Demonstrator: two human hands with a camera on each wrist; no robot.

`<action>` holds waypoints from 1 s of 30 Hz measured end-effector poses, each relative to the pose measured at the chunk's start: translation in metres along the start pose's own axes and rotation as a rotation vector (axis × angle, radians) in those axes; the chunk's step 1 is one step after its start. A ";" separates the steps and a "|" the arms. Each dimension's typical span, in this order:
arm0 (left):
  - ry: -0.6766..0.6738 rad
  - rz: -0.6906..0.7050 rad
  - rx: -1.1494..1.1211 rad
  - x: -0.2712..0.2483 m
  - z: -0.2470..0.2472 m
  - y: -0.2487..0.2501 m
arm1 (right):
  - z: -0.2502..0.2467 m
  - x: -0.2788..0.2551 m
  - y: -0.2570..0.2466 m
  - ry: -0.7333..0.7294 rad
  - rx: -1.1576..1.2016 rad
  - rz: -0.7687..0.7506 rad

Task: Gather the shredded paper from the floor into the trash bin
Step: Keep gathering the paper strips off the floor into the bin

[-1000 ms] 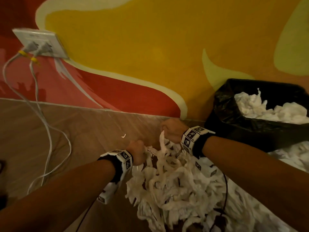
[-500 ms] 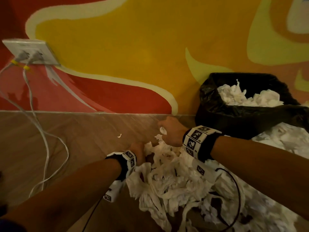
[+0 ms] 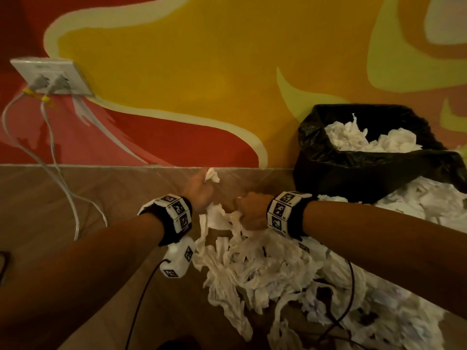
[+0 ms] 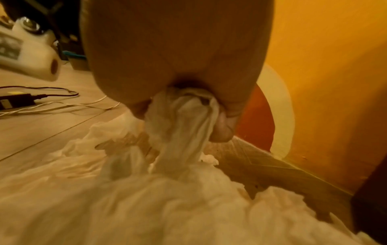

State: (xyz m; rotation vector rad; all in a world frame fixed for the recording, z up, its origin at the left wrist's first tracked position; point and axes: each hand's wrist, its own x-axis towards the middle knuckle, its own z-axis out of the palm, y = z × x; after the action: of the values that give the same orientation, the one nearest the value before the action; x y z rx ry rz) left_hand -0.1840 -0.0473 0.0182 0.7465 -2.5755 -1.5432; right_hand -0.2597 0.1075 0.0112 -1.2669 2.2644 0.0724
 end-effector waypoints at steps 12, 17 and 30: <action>0.116 -0.196 0.016 -0.016 -0.033 -0.028 | 0.040 0.054 0.010 0.090 -0.145 -0.102; -0.400 -0.129 0.505 -0.042 -0.028 -0.064 | 0.048 0.064 0.013 0.049 -0.213 -0.100; -0.564 -0.032 0.934 -0.053 -0.013 -0.093 | 0.050 0.057 0.022 -0.032 -0.237 -0.058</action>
State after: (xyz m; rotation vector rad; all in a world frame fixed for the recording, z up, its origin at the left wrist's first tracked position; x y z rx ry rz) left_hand -0.0990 -0.0709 -0.0427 0.3824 -3.7377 -0.4852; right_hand -0.2797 0.0903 -0.0635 -1.4399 2.2398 0.3463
